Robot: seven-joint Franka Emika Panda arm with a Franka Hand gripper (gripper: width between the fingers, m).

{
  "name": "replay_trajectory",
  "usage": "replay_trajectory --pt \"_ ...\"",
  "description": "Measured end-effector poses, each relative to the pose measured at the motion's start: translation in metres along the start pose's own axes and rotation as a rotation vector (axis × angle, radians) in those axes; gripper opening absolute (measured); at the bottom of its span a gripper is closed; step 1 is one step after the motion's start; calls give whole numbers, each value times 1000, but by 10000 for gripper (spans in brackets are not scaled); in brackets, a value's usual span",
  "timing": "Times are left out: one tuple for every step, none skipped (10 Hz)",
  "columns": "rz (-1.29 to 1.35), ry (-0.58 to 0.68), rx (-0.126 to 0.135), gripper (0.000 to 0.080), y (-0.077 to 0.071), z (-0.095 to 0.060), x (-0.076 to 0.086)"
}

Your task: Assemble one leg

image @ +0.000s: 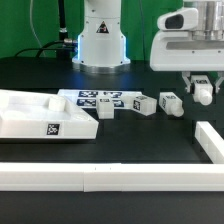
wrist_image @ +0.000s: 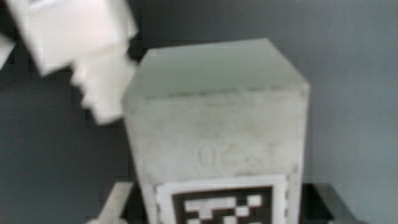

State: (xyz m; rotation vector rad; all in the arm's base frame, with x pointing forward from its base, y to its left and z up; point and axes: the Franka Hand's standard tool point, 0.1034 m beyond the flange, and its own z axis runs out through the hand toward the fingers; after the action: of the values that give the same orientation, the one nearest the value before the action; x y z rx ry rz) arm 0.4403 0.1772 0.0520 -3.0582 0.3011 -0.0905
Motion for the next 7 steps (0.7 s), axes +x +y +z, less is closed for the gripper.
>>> replay_trajectory --pt "-20 0 -8 287 -2 8 -14" --pt "-27 -3 -20 287 -4 21 -24" --pt "-38 -7 -31 287 -3 31 -30" --pt "-40 -13 -38 287 0 37 -32" --pt "-37 -18 -45 287 4 41 -33" --pt "-36 -21 -48 287 5 42 -34" --pt "-37 -21 -49 287 7 42 -33"
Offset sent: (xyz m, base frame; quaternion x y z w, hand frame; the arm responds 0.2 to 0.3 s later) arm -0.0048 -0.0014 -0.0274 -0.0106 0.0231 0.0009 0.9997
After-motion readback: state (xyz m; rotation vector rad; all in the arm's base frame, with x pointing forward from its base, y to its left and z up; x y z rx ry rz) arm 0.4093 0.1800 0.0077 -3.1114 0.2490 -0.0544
